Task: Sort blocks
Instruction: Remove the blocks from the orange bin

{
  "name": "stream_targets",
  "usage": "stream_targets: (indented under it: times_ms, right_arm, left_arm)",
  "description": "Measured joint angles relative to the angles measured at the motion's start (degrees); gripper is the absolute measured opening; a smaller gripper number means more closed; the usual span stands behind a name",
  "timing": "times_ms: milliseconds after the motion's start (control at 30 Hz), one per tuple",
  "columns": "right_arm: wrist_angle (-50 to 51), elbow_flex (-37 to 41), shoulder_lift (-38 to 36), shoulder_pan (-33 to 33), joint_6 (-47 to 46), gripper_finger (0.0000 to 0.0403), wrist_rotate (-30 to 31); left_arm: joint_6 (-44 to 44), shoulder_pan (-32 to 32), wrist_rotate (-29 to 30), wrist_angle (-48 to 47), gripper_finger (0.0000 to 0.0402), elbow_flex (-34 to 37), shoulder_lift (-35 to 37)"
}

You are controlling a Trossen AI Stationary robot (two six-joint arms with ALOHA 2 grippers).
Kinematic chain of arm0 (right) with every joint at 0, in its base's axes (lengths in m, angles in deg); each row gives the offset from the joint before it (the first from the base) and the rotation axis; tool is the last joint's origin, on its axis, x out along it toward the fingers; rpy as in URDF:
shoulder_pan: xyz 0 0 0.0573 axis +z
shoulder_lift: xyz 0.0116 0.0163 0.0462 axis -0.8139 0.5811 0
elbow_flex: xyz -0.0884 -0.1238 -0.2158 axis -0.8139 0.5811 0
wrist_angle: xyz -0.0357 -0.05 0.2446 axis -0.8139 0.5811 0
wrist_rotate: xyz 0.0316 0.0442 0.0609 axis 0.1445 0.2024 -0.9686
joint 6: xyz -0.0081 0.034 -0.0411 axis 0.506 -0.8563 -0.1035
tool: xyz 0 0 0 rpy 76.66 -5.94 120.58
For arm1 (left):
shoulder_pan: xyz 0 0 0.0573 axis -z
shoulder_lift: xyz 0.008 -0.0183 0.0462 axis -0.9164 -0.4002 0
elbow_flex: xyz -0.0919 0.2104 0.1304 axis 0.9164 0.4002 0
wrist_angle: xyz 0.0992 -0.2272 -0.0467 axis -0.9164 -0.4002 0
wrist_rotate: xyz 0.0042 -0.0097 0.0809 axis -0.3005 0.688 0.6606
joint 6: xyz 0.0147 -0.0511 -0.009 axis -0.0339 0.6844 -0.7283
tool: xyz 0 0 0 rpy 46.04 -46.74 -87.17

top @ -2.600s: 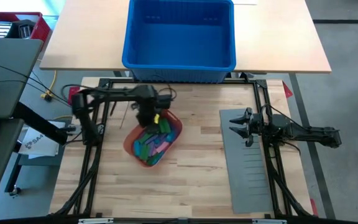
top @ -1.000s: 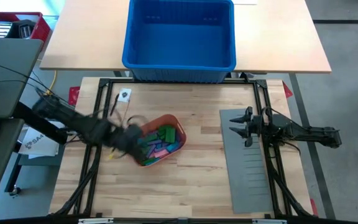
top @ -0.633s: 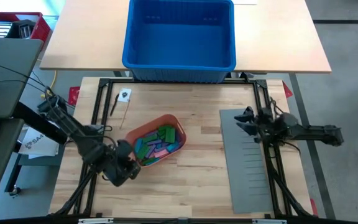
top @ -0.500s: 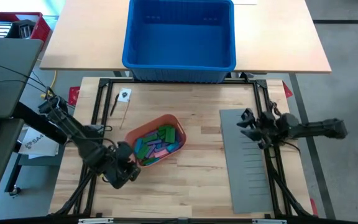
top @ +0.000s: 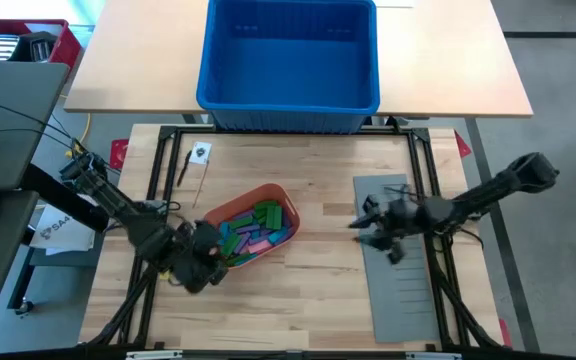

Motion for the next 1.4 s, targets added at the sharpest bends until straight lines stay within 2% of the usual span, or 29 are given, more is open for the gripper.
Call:
stream_targets:
  times_ms: [167, 333, 433, 600, 800, 1000, 1133, 1233, 1400]
  right_arm:
    - [19.1, -13.4, 7.7, -3.0, 5.8, 0.0165, 0.6]
    - [42.5, -24.7, 11.4, -6.6, 4.1, 0.0165, 2.2]
    - [49.4, -27.5, 13.8, -9.6, 2.1, 0.0165, 4.3]
    - [55.7, -27.6, 18.6, -17.3, -5.3, 0.0165, 9.5]
    - [57.2, -27.6, 25.1, -21.4, -11.3, 0.0165, 8.7]
    - [54.8, -27.7, 31.4, -19.3, -13.2, 0.0165, 7.2]
    - [51.0, -27.7, 34.1, -17.3, -13.3, 0.0165, 6.4]
    - [49.2, -27.7, 35.2, -15.9, -13.3, 0.0165, 6.2]
    - [47.6, -27.7, 35.4, -14.3, -13.0, 0.0165, 6.2]
  left_arm:
    - [-16.5, -10.7, -0.2, 0.2, 0.0199, -3.0, 2.7]
    - [-29.2, -19.6, -1.8, -0.7, 0.0199, -3.2, 4.2]
    - [-32.9, -23.0, -3.0, -2.5, 0.0199, -3.1, 4.2]
    - [-39.0, -28.6, -4.8, -3.6, 0.0199, 0.3, 3.8]
    - [-45.9, -35.3, -3.2, 0.0, 0.0199, 5.5, 3.8]
    - [-55.0, -43.1, -10.7, 10.6, 0.0199, 9.3, 3.7]
    - [-60.9, -47.2, -10.4, 13.1, 0.0199, 9.9, 2.1]
    - [-68.4, -49.7, -10.3, 15.5, 0.0198, 9.9, 0.3]
    - [-81.2, -51.5, -12.1, 23.4, 0.0166, 10.0, -2.9]
